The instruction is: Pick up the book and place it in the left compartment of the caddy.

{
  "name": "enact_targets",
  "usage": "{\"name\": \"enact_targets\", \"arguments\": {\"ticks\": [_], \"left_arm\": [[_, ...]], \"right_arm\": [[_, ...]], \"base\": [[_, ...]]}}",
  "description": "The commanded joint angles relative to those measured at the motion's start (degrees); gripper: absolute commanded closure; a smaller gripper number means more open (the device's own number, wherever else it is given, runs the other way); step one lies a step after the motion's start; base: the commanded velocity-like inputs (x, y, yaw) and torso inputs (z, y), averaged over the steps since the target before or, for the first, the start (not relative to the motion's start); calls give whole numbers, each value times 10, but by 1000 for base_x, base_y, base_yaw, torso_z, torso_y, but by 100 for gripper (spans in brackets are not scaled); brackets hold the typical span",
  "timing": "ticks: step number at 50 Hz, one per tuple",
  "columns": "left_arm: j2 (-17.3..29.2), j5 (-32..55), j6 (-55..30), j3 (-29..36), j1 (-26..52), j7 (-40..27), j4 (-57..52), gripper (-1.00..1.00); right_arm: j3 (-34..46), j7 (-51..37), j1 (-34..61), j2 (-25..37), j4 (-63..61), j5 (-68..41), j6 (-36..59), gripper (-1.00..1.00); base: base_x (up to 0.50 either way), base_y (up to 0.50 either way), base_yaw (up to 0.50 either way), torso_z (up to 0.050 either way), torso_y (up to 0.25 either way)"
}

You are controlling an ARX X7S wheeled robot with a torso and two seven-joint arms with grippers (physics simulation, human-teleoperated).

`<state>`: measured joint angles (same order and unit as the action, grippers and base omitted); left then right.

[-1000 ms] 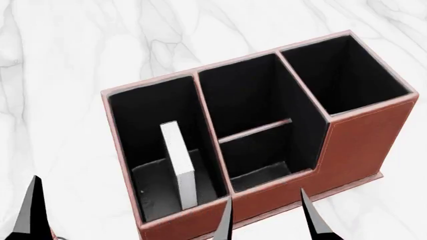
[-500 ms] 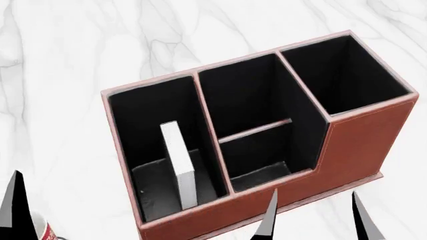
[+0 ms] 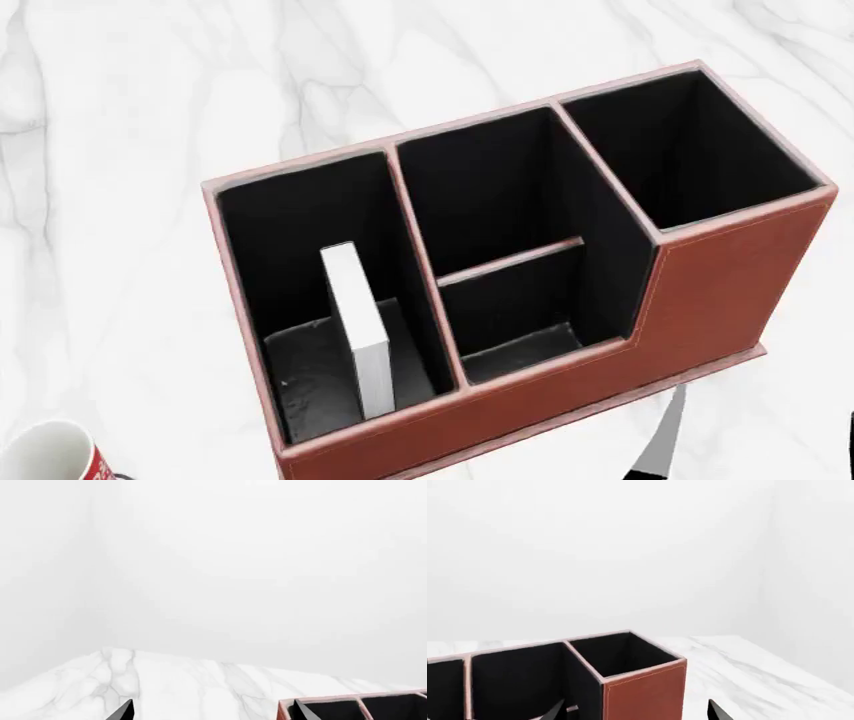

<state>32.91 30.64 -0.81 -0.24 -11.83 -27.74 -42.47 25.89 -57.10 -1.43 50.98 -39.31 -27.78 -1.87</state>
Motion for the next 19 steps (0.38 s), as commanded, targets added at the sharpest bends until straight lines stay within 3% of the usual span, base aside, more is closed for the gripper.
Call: {"name": "enact_targets", "arguments": {"ticks": [1,19], "left_arm": [[6,15,19,-36,-23,-4,5,-100],[7,32,38,-71,-45,-8,12,-100]], "right_arm": [[-51,-34,-60,41,-14,-12,-45,-100],[-125,-74,-149,84,-18,-22,-114,-100]], "base": [[0,0,0,0,0],[0,0,0,0,0]]}}
